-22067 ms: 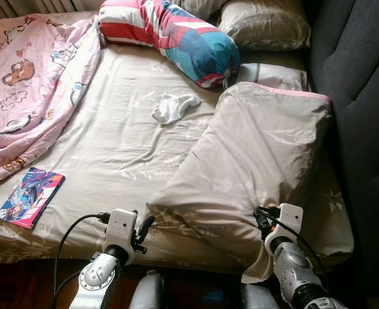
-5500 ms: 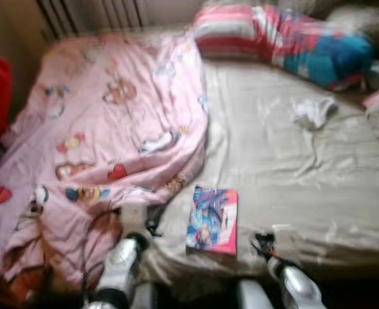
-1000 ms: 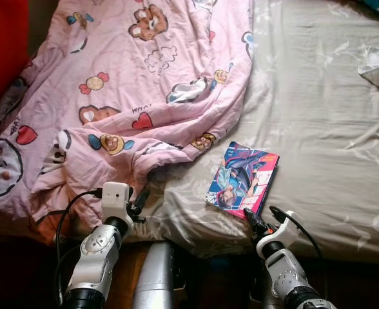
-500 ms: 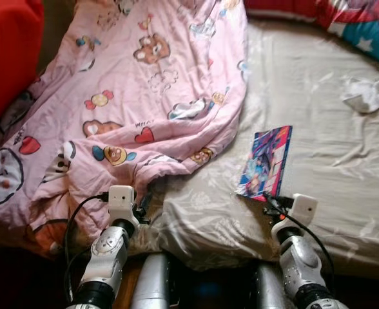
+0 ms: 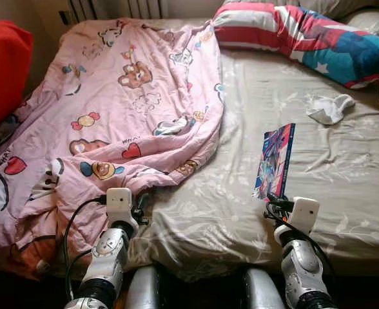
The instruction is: Clean up the room
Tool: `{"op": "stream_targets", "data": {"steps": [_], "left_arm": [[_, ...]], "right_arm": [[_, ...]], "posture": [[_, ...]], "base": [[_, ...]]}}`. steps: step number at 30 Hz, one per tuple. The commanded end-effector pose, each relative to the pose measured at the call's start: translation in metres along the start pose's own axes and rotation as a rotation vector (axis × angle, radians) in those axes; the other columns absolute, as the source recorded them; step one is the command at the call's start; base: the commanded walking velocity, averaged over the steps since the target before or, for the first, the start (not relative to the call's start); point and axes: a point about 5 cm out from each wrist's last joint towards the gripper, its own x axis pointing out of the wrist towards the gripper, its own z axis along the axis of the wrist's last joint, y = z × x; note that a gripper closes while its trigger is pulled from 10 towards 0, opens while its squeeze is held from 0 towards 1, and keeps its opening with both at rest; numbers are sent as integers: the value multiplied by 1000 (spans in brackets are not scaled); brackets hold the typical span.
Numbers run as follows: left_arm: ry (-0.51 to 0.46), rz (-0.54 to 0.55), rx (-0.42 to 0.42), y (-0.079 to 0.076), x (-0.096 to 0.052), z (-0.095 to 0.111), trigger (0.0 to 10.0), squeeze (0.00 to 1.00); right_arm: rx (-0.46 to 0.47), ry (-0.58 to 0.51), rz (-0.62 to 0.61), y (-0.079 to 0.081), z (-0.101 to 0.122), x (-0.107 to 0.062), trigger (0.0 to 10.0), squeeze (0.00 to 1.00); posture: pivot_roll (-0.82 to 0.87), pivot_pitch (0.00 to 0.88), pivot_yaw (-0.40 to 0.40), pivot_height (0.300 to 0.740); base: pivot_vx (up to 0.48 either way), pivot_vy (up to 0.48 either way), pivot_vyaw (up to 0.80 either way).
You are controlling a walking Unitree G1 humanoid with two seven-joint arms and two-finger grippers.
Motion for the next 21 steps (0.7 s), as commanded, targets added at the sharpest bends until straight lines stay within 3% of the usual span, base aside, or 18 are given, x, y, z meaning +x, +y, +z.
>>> {"op": "stream_targets", "data": {"steps": [1, 11, 21], "left_arm": [[26, 6, 21, 4, -2, -5, 10000, 0], [136, 6, 34, 4, -7, -26, 10000, 0], [372, 16, 88, 10, -30, -69, 10000, 0]], "right_arm": [[-12, -8, -6, -1, 3, 1, 10000, 0], [-29, 39, -21, -7, -8, -4, 10000, 0], [-35, 51, -36, -9, -10, -6, 10000, 0]], "posture": [[-56, 109, 30, 667], [-55, 101, 23, 722], [-49, 93, 24, 740]], "base": [[0, 0, 0], [0, 0, 0], [0, 0, 0]]}}
